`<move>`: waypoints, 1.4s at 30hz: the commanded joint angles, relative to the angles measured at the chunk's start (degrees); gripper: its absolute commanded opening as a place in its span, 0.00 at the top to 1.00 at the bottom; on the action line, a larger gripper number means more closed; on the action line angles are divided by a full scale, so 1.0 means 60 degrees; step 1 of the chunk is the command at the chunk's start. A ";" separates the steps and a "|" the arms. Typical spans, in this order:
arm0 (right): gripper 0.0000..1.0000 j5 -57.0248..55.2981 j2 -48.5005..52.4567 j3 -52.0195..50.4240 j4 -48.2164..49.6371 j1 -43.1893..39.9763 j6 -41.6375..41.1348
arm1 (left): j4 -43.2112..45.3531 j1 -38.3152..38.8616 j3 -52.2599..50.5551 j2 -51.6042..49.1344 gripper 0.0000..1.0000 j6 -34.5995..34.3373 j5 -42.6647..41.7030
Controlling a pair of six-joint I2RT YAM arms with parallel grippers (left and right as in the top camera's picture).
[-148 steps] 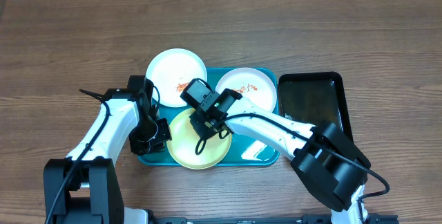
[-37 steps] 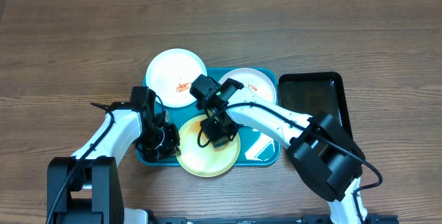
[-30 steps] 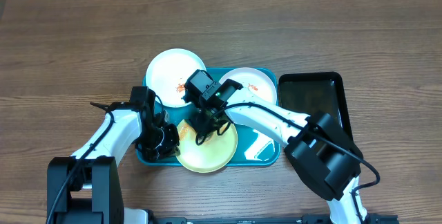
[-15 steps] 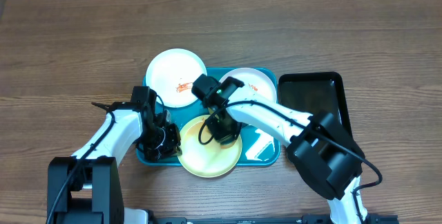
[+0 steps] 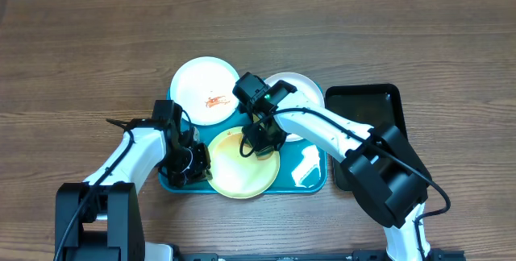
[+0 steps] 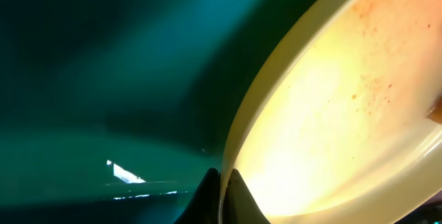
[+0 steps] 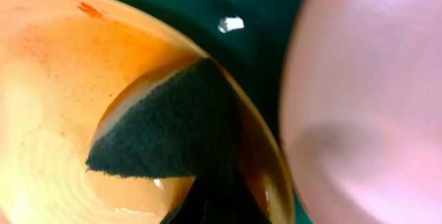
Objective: Clean dirty plates on tray and stack at the side
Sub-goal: 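Scrub the yellow plate surface with the sponge in the right gripper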
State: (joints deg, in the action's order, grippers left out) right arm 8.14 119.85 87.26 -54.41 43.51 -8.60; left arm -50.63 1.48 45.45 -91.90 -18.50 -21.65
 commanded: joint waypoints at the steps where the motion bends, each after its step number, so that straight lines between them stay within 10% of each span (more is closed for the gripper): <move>1: 0.96 0.0379 -0.0193 -0.0295 0.0419 0.0240 0.0204 | -0.0051 -0.0026 -0.0182 -0.0102 0.96 -0.0062 0.0601; 42: 0.96 -0.0149 -0.0022 0.0448 0.0987 0.1053 0.0284 | 0.0062 -0.0026 -0.0182 -0.0102 0.96 0.0011 0.0175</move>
State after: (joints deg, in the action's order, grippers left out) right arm 5.28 119.46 90.08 -48.82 49.95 -7.05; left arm -50.15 1.39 45.39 -91.90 -18.48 -21.28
